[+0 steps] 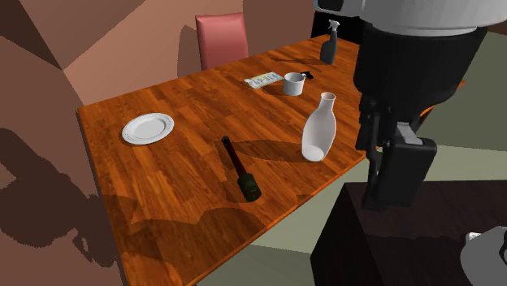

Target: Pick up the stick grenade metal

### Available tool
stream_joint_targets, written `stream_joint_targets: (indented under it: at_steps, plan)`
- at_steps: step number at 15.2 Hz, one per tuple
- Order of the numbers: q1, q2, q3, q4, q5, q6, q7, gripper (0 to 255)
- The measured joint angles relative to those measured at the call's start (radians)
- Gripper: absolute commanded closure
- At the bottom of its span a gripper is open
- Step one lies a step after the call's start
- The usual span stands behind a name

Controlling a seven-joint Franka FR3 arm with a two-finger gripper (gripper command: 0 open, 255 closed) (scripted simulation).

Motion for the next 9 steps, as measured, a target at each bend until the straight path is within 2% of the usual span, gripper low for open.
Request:
stream_joint_targets:
  at_steps: [9]
  plan:
    - [-0.065,0.295,-0.044,0.083,-0.009,0.222,0.080,0]
